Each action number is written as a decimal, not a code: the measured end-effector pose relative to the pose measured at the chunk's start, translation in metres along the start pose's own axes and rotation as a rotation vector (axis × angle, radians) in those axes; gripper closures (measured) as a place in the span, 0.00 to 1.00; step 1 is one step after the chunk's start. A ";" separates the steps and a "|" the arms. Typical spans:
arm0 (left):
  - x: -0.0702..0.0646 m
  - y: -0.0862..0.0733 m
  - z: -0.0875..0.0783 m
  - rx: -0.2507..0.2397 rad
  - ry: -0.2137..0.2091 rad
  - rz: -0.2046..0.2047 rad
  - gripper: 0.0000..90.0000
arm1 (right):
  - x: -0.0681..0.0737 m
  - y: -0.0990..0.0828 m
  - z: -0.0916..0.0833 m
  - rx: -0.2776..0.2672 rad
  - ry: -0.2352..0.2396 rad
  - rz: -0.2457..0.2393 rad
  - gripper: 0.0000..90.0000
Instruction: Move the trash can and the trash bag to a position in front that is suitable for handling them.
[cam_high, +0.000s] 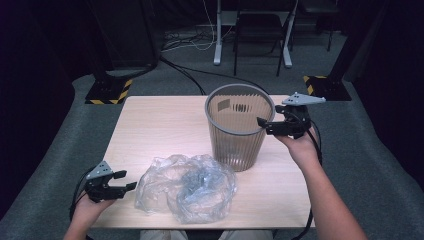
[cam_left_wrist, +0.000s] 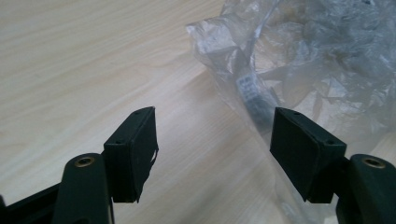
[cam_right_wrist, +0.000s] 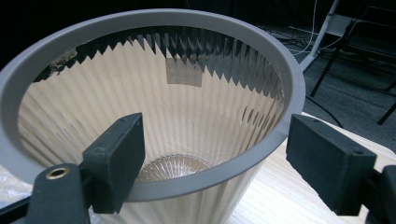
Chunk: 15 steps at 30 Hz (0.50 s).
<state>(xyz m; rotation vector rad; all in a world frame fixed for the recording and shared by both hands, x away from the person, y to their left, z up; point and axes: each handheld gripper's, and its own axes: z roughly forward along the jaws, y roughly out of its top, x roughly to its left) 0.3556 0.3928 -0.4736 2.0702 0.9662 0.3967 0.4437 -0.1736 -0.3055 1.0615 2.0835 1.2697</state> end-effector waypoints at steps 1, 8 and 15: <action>0.001 0.002 -0.003 -0.001 0.015 0.010 0.34 | 0.000 0.000 0.001 0.001 -0.004 -0.004 0.20; -0.009 0.025 -0.020 -0.084 -0.026 0.017 0.31 | -0.005 0.002 0.006 0.016 -0.005 -0.006 0.20; -0.046 0.061 -0.002 -0.103 -0.159 0.134 0.30 | -0.008 0.002 0.013 0.007 -0.018 -0.012 0.20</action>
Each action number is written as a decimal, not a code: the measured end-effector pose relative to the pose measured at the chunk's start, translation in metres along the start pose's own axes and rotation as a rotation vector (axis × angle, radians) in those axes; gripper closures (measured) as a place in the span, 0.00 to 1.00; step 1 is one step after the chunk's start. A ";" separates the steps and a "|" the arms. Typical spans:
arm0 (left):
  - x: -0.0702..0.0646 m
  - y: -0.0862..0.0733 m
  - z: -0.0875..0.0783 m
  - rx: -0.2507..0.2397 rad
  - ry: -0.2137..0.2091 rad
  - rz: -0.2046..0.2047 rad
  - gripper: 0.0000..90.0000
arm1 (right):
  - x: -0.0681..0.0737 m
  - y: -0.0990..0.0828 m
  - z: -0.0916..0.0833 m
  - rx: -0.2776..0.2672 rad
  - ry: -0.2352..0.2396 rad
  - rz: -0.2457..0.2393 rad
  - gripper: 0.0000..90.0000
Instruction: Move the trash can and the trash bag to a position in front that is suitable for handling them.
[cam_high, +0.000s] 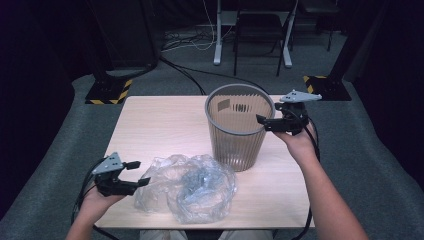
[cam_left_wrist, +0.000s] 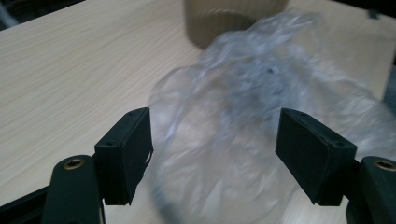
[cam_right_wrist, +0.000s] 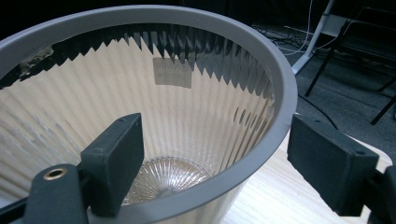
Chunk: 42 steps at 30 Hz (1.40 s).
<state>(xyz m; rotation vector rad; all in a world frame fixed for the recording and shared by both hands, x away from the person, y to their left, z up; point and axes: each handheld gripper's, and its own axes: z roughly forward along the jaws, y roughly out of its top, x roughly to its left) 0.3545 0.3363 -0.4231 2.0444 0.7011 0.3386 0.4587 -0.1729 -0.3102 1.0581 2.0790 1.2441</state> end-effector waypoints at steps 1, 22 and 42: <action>-0.003 0.004 0.006 -0.001 -0.029 0.006 0.30 | 0.000 0.000 0.001 -0.003 -0.001 -0.001 0.20; -0.041 0.031 0.129 0.166 -0.193 0.070 0.25 | -0.004 -0.005 0.012 -0.034 -0.010 0.020 0.19; -0.044 0.022 0.164 0.336 -0.113 0.119 0.25 | -0.006 -0.004 0.011 -0.014 -0.004 0.034 0.30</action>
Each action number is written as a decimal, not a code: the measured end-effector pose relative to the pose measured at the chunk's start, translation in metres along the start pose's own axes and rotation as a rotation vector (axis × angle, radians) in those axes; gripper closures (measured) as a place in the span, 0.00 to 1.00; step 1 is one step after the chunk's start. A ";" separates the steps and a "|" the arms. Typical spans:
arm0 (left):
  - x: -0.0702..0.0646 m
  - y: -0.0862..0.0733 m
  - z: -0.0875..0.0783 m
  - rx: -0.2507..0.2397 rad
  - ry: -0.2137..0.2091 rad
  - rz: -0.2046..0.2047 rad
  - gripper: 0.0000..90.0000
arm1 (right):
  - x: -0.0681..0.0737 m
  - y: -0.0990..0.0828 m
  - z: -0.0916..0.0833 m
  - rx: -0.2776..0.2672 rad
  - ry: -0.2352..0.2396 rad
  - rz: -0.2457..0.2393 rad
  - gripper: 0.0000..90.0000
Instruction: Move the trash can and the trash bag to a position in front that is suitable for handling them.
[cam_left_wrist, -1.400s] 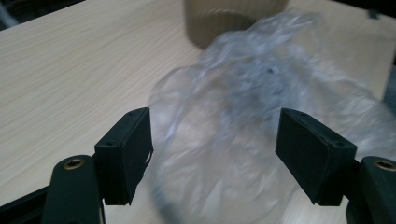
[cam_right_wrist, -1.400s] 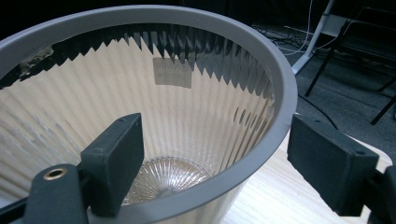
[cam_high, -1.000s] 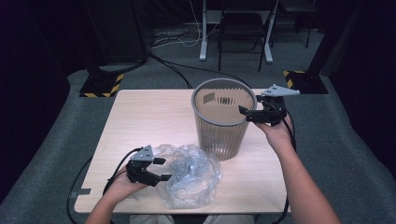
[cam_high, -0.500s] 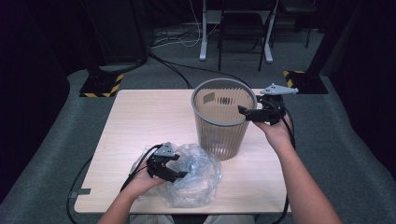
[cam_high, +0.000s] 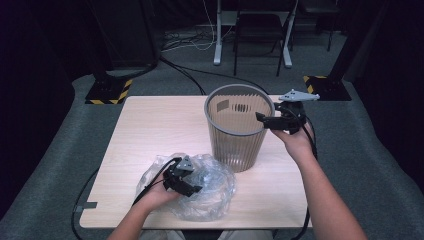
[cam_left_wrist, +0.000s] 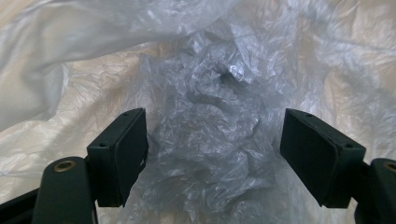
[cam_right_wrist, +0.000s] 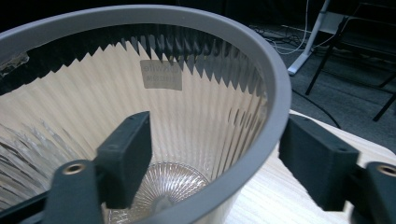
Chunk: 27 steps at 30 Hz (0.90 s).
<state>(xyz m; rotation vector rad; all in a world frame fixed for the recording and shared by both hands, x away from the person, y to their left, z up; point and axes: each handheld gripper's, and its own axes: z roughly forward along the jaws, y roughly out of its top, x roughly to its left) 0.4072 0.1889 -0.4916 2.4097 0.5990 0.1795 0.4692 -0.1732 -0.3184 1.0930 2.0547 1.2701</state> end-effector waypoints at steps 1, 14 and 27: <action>0.000 0.000 0.000 0.000 0.000 0.000 0.25 | -0.001 0.000 -0.001 0.003 0.006 0.004 0.32; 0.022 -0.046 -0.035 0.005 0.047 -0.078 0.26 | 0.002 -0.003 -0.015 0.028 0.042 -0.011 0.38; 0.031 -0.066 -0.045 -0.024 0.040 -0.131 0.28 | 0.024 -0.019 -0.051 0.049 0.117 -0.067 0.38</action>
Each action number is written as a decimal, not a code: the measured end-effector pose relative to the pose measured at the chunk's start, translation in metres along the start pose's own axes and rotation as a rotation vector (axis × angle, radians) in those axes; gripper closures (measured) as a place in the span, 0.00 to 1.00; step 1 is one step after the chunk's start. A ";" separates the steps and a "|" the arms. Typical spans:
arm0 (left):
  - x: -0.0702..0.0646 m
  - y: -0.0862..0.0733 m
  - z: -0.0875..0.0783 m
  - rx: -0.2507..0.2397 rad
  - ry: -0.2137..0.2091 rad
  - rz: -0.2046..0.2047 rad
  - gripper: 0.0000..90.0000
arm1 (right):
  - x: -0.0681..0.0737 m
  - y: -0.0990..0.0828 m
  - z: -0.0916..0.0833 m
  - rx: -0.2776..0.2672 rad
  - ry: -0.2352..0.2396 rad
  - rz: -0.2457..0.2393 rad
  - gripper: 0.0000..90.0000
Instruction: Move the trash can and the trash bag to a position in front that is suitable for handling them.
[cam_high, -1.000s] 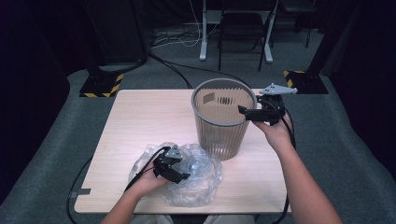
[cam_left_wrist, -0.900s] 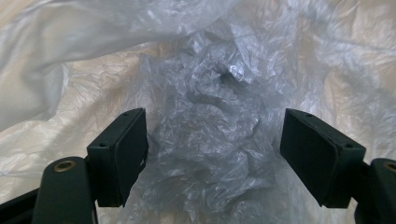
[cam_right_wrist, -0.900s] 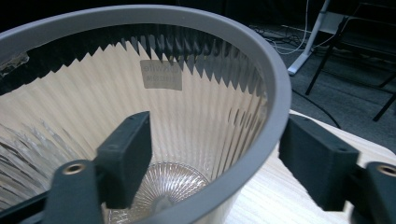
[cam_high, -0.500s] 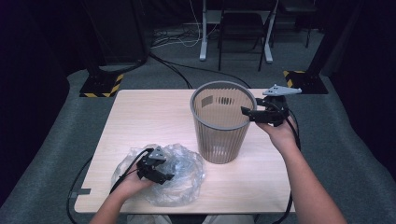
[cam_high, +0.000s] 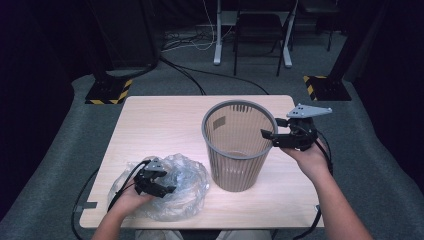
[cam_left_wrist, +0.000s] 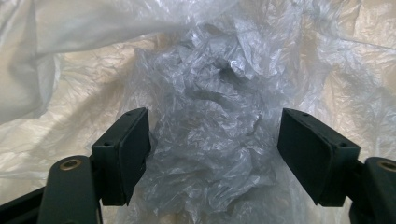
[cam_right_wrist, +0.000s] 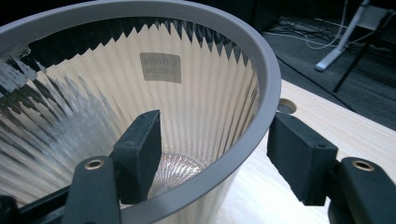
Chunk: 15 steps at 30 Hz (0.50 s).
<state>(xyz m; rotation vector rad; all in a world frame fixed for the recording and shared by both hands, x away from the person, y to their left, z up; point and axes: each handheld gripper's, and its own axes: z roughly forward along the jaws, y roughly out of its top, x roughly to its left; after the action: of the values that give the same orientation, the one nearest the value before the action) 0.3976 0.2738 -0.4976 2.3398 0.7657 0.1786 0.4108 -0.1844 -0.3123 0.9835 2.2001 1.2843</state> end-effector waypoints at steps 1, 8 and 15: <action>0.000 -0.001 0.000 0.002 0.000 0.005 0.29 | 0.003 -0.002 -0.002 -0.001 0.007 -0.003 0.38; -0.001 -0.006 -0.001 0.016 -0.009 0.032 0.29 | 0.020 -0.012 -0.017 -0.013 0.048 -0.014 0.38; -0.001 -0.010 -0.002 0.021 -0.030 0.038 0.29 | 0.035 -0.019 -0.029 -0.015 0.069 -0.025 0.38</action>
<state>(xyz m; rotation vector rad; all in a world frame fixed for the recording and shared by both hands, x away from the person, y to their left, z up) 0.3908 0.2805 -0.5022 2.3725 0.7125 0.1522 0.3619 -0.1818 -0.3146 0.9162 2.2443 1.3404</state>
